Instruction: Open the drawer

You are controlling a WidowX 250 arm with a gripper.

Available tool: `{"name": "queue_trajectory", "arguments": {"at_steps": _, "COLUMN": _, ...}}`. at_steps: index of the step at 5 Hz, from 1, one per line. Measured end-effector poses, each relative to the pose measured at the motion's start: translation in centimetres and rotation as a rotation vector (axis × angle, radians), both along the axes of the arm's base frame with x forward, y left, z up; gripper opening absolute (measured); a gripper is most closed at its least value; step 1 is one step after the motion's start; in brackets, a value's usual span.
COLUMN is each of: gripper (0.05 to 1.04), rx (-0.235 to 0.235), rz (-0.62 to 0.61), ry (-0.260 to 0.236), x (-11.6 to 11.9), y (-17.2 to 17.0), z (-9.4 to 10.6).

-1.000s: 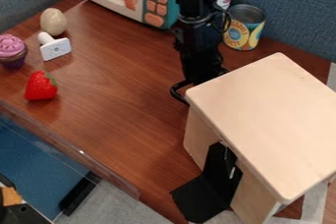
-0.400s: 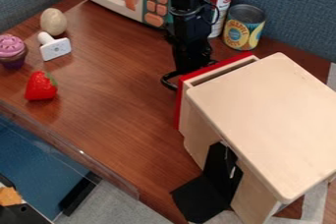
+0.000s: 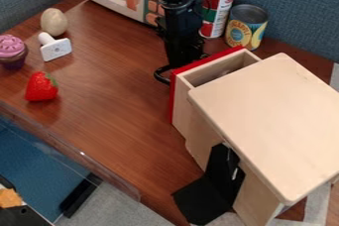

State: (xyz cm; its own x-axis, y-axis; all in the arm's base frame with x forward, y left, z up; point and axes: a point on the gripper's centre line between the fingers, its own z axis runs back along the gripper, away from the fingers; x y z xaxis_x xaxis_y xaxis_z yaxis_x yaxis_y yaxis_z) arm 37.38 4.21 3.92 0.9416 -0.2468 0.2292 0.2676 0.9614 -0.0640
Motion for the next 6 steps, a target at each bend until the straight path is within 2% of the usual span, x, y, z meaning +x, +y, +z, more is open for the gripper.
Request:
{"name": "queue_trajectory", "arguments": {"at_steps": 2, "gripper": 0.113, "rx": -0.011, "rz": 0.001, "ry": -0.070, "x": 0.1, "y": 0.6, "z": 2.4}}
{"name": "queue_trajectory", "arguments": {"at_steps": 3, "gripper": 0.112, "rx": -0.007, "rz": 0.000, "ry": -0.077, "x": 0.1, "y": 1.1, "z": 2.5}}
{"name": "queue_trajectory", "arguments": {"at_steps": 4, "gripper": 0.112, "rx": 0.019, "rz": -0.018, "ry": -0.093, "x": 0.5, "y": 1.6, "z": 3.0}}
{"name": "queue_trajectory", "arguments": {"at_steps": 6, "gripper": 0.106, "rx": 0.090, "rz": -0.064, "ry": -0.086, "x": 1.8, "y": 3.3, "z": 3.3}}
